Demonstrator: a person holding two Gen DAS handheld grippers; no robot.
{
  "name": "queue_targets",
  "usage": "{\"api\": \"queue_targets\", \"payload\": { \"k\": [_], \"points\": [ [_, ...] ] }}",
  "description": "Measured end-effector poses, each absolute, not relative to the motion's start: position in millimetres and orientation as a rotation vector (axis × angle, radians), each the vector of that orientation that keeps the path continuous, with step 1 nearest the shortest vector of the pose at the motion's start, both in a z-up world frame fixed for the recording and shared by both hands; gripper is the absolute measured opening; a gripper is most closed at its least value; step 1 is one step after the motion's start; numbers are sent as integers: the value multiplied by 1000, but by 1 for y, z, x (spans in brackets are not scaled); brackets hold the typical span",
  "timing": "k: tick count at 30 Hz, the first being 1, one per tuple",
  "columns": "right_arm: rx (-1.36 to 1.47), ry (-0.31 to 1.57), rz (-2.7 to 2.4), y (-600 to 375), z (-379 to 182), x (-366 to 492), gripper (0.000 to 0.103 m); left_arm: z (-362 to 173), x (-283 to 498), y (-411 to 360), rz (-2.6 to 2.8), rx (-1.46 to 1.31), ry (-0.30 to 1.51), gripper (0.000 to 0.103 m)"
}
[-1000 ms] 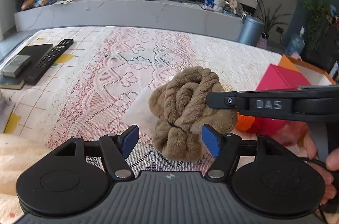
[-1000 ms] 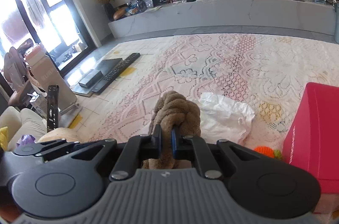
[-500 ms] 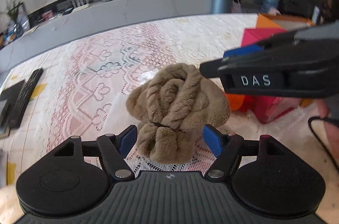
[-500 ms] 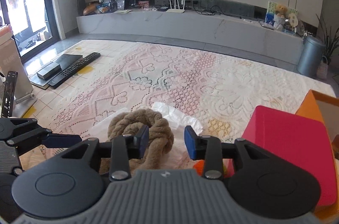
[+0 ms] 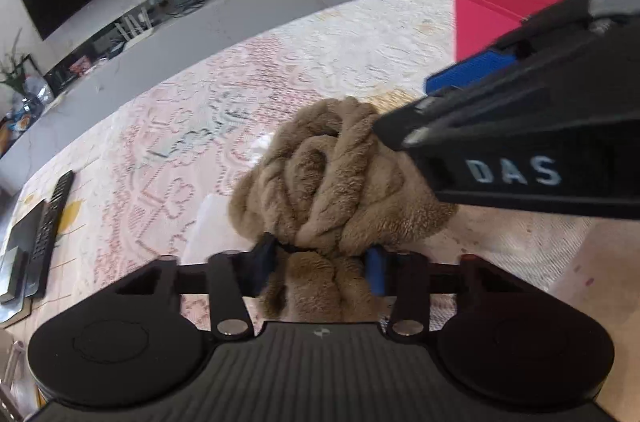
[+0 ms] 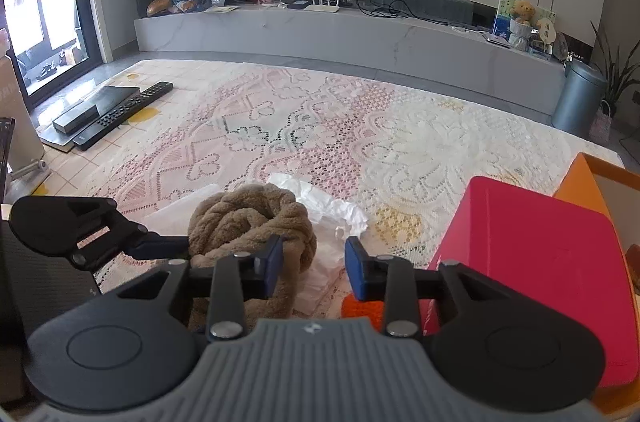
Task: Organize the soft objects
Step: 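Grasp the white plastic bag with the right tool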
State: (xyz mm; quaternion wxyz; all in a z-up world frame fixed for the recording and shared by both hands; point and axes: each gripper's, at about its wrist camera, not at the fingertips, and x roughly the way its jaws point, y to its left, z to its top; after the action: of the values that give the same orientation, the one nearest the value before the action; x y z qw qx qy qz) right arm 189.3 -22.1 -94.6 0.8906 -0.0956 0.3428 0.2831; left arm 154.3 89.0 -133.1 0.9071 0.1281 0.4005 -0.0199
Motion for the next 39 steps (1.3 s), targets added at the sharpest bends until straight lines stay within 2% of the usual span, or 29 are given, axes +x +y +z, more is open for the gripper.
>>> {"api": "queue_targets", "payload": {
  "k": [6,13,16,18,20,27,30,33,36,38,39],
  "points": [
    [-198,667,601,-24,-90,185,39,-115,136,115,-4,73,747,40],
    [-276,658,637,-15,-89,189,62,-100,126,160,135,-206,708,40],
    [-352,676,685,2,-98,194,65,-106,131,174,179,-272,733,40],
    [-373,698,711,14,-106,200,73,-111,134,181,173,-316,751,40],
    [-373,738,738,25,-116,207,86,-116,133,185,189,-339,771,40],
    [-410,819,723,52,-151,233,87,-127,134,190,176,-388,817,41],
    [-316,904,708,49,-162,248,83,-129,135,191,173,-397,820,41],
    [-305,891,698,47,-164,247,76,-130,135,193,169,-413,819,41],
    [-288,891,676,42,-161,249,62,-130,135,193,169,-413,820,41],
    [-254,905,649,36,-158,256,40,-130,135,193,169,-415,820,41],
    [-231,917,638,32,-158,259,36,-130,135,194,169,-416,820,41]
  ]
}}
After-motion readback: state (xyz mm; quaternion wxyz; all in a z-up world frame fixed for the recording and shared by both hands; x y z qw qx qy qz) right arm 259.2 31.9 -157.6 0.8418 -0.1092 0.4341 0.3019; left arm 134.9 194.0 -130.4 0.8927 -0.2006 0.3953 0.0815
